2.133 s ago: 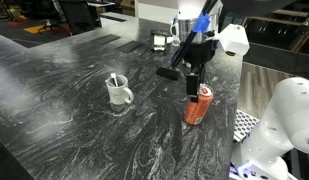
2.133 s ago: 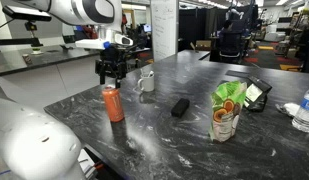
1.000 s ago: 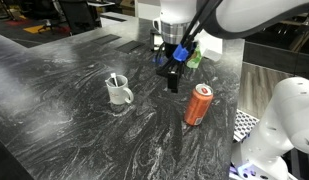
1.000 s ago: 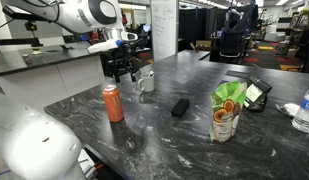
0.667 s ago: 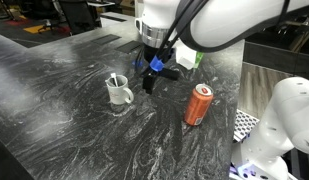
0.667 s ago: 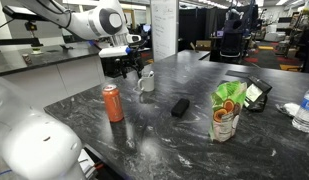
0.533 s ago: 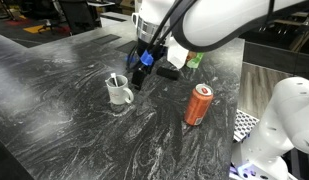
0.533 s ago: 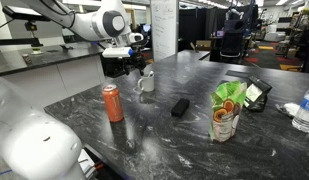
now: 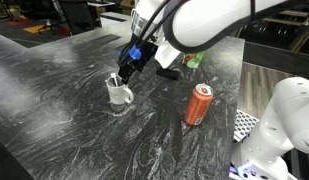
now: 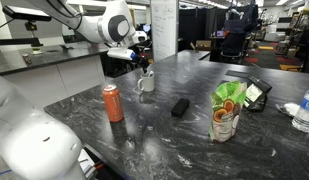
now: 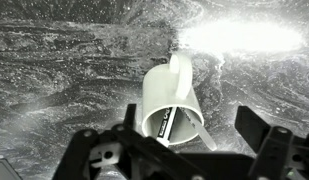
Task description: Pick up the pen from the cup and put it on the counter
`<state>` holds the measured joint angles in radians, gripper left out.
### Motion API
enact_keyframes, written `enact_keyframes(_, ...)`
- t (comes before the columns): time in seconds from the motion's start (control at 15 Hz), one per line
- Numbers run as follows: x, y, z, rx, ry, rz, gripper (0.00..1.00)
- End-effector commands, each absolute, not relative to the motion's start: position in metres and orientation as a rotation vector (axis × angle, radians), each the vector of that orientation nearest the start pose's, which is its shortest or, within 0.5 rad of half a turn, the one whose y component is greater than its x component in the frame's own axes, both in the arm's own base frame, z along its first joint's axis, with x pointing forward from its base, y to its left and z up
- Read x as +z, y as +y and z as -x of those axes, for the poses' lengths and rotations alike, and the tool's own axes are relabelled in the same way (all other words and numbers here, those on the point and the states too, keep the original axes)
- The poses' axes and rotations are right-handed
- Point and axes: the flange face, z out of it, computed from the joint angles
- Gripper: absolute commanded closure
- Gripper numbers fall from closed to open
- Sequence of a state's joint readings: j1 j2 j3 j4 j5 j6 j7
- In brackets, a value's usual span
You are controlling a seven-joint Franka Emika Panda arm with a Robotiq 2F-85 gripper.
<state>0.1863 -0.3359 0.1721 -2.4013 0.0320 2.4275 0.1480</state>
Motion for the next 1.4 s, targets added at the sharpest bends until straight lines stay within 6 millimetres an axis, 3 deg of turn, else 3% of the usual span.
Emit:
enact_keyframes(0.0, 0.478, 0.169, -0.441, -0.543, -0.289, 3.022, 0.0)
enact_keyframes(0.4, 0.475, 0.213, -0.46, -0.542, -0.703, 2.979, 0.0)
enact_keyframes(0.6, 0.471, 0.224, -0.469, -0.542, -0.852, 2.939, 0.0)
enact_keyframes(0.93, 0.465, 0.226, -0.491, -0.571, -1.111, 2.923, 0.0)
enact_keyframes(1.33, 0.461, 0.223, -0.513, -0.603, -1.186, 2.864, 0.0)
